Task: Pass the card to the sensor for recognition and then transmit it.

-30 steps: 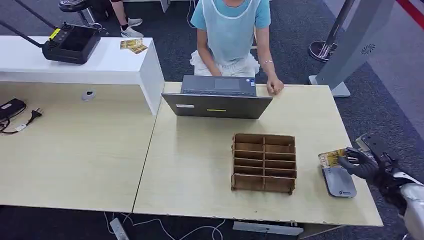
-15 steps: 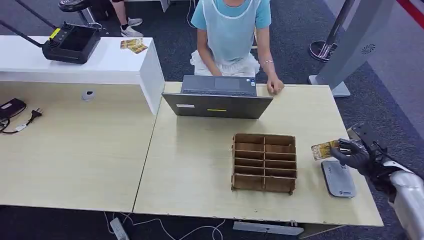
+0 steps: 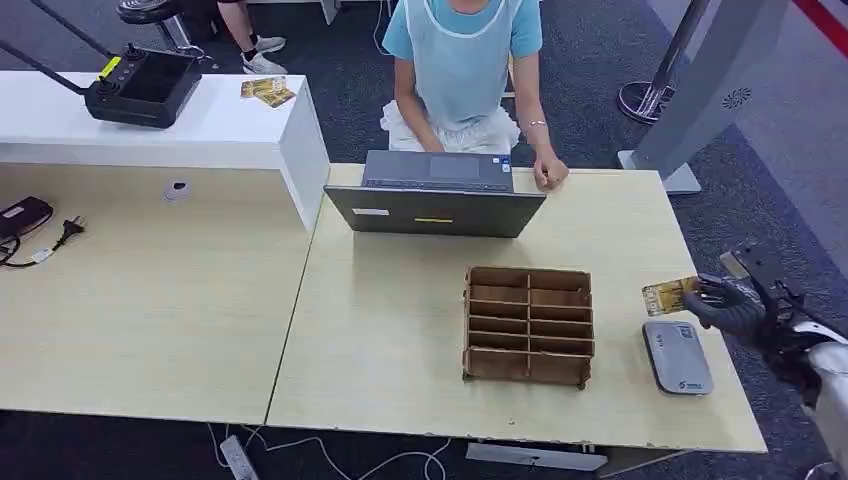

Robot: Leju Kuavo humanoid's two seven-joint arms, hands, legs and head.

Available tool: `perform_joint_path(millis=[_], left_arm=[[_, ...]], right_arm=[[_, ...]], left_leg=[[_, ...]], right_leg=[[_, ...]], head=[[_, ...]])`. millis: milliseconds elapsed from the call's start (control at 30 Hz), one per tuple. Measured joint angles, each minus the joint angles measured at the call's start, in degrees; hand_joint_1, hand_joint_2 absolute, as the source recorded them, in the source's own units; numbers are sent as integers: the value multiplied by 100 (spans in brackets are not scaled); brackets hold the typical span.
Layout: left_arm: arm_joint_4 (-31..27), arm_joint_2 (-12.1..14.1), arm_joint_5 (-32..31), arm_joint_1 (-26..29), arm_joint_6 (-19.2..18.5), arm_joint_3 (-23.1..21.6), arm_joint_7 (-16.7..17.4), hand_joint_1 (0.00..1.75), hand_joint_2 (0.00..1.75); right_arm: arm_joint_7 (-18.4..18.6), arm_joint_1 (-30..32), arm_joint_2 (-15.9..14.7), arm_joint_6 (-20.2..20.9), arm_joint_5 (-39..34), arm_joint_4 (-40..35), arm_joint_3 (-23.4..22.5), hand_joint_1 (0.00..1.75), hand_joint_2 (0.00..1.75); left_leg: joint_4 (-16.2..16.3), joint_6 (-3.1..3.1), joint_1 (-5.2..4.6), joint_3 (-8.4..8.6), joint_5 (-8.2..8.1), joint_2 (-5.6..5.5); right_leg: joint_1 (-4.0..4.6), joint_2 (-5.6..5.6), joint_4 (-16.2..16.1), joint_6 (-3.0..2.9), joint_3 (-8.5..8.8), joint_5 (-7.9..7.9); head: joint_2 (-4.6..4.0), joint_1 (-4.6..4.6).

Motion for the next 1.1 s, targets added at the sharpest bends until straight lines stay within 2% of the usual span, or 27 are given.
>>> perform_joint_path(millis=[200, 1100], left_arm=[[0, 4, 0, 0, -4, 0, -15, 0, 0], [0, -26, 18, 4, 2, -7, -7, 0, 0]], right_arm=[[11, 108, -111, -4, -44, -94, -9, 175, 175], [52, 297, -161, -116, -6, -162, -17, 175, 175]], left_leg=[[0, 0, 0, 0, 0, 2], [0, 0, 0, 0, 0, 1]], right_leg=[[0, 2, 0, 0, 0, 0], [0, 1, 0, 0, 0, 0]], head=[[0, 0], [0, -2]])
